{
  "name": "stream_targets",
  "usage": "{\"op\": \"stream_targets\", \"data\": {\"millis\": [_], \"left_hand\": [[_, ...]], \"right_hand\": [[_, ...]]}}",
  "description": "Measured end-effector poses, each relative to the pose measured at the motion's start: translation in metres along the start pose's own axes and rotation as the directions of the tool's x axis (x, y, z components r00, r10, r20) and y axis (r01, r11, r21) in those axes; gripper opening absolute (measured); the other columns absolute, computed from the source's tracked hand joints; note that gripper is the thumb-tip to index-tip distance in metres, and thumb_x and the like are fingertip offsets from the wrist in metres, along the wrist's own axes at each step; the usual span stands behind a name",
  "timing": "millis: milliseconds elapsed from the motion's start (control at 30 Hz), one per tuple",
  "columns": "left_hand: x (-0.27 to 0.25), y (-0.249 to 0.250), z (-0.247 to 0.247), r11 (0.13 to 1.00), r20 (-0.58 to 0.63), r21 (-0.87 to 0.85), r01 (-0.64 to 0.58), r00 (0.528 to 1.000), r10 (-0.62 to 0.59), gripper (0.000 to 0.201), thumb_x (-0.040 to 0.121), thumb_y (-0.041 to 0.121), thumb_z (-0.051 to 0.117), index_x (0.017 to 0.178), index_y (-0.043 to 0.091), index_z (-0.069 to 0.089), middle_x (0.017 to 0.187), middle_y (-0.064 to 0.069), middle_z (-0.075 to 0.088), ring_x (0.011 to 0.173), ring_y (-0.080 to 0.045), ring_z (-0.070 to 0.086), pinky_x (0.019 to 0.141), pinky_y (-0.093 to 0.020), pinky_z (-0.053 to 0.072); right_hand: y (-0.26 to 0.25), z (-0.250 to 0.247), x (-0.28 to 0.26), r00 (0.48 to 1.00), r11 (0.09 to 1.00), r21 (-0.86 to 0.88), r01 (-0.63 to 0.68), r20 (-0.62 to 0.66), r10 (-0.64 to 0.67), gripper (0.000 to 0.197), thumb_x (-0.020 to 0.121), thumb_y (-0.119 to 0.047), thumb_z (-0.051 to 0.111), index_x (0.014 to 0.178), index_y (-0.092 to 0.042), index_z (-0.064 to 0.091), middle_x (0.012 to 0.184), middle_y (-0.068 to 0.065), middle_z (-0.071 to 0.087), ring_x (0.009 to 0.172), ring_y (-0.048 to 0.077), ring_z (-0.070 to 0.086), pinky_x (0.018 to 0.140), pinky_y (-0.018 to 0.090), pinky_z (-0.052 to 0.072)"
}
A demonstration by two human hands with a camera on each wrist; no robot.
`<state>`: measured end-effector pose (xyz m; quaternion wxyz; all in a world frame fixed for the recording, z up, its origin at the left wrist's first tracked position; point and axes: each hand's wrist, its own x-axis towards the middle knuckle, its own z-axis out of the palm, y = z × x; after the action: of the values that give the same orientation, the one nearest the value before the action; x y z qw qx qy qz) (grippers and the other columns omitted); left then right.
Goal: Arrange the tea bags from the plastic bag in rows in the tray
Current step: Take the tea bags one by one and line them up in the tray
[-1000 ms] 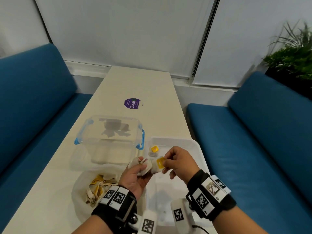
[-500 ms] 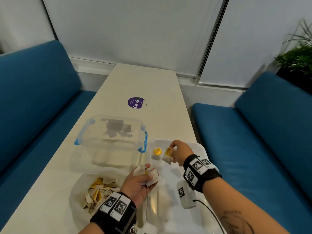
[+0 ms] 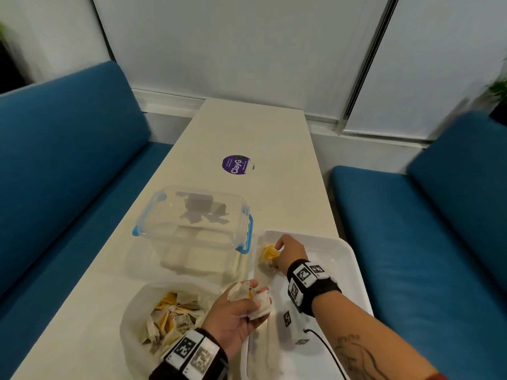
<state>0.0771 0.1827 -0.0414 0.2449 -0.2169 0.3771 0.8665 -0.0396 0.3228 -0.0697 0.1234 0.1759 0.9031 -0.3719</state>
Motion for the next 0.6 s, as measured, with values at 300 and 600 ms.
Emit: {"op": "stream_targets", "data": {"millis": [300, 600], "left_hand": [[0.0, 0.001, -0.001, 1.0, 0.006, -0.005, 0.015, 1.0, -0.015, 0.03, 0.085, -0.019, 0.041, 0.1, 0.001, 0.056, 0.103, -0.023, 0.064, 0.085, -0.035, 0.062, 0.056, -0.034, 0.057], [0.001, 0.0, -0.003, 1.0, 0.026, 0.001, 0.012, 1.0, -0.012, 0.03, 0.084, -0.019, 0.042, 0.1, 0.001, 0.057, 0.105, -0.023, 0.065, 0.083, -0.035, 0.064, 0.058, -0.034, 0.057]], "right_hand": [[0.003, -0.002, 0.006, 0.974, 0.999, 0.003, -0.044, 0.225, 0.042, 0.019, 0.084, -0.003, 0.063, 0.079, -0.019, 0.054, 0.068, 0.006, 0.059, 0.045, 0.011, 0.061, 0.04, 0.02, 0.045], [0.006, 0.002, 0.01, 0.999, 0.997, -0.081, 0.011, -0.041, -0.015, 0.036, 0.079, -0.006, 0.065, 0.067, -0.023, 0.036, 0.079, 0.003, 0.053, 0.078, 0.024, 0.055, 0.076, 0.035, 0.051]]}}
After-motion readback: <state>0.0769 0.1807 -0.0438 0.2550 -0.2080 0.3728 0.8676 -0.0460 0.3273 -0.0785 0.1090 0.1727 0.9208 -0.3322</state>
